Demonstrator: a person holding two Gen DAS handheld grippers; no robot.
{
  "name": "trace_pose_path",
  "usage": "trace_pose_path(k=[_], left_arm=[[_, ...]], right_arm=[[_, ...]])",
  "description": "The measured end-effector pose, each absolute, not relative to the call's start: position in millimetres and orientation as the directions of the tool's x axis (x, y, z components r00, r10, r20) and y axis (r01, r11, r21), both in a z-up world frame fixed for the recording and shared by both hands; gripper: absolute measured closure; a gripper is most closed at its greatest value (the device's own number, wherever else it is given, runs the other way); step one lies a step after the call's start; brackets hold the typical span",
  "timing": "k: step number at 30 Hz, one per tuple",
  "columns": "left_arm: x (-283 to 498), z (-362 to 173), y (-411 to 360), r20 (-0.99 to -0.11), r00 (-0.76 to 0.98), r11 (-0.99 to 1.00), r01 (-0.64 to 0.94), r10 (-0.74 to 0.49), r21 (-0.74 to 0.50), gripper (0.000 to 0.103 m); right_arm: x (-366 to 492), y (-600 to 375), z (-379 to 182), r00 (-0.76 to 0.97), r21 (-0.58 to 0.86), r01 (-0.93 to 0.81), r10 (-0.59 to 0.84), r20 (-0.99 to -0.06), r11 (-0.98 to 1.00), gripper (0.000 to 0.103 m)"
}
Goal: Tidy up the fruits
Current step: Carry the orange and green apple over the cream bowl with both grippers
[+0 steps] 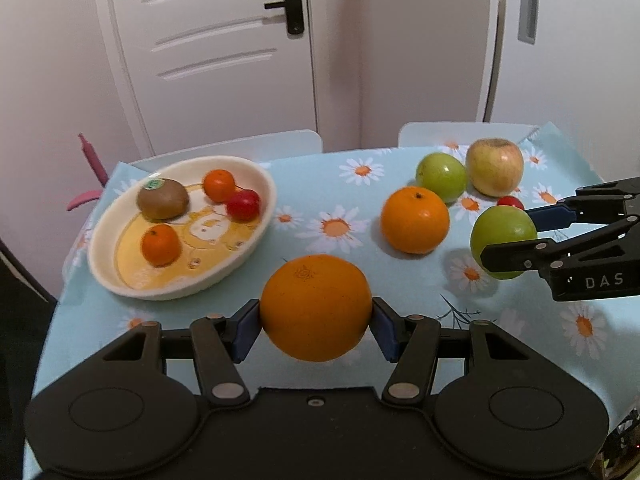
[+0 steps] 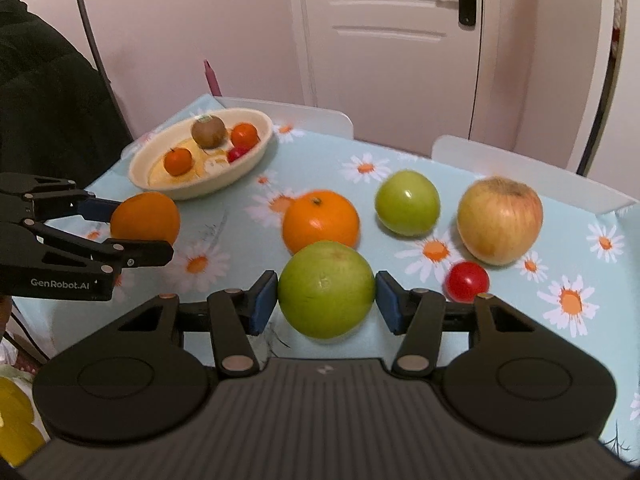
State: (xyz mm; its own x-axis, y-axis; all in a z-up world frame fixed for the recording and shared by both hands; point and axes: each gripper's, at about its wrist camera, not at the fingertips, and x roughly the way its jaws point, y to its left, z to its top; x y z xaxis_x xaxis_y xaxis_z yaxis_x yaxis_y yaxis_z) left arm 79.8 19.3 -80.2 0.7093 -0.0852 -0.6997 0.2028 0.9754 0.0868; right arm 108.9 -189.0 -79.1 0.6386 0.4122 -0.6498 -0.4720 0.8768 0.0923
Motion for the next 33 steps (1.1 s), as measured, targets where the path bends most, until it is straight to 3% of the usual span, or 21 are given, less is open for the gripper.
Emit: trace_pose_path(k=[18, 33], left_arm=[[80.9, -20.1, 95.2, -0.643, 0.766, 0.992, 0.092, -0.013, 0.089, 0.041], [136.1, -14.3, 151.7, -0.651, 0.758, 0.991, 0.103, -0.024, 0.084, 0.041]], right_arm=[[115.0, -108.1, -12.5, 0.648, 0.110, -0.508, 0.464, -0.604, 0.854, 0.035], [147.8, -32.1, -8.5, 0.643, 0.112, -0.501, 0.456, -0.616, 0.858, 0.035]])
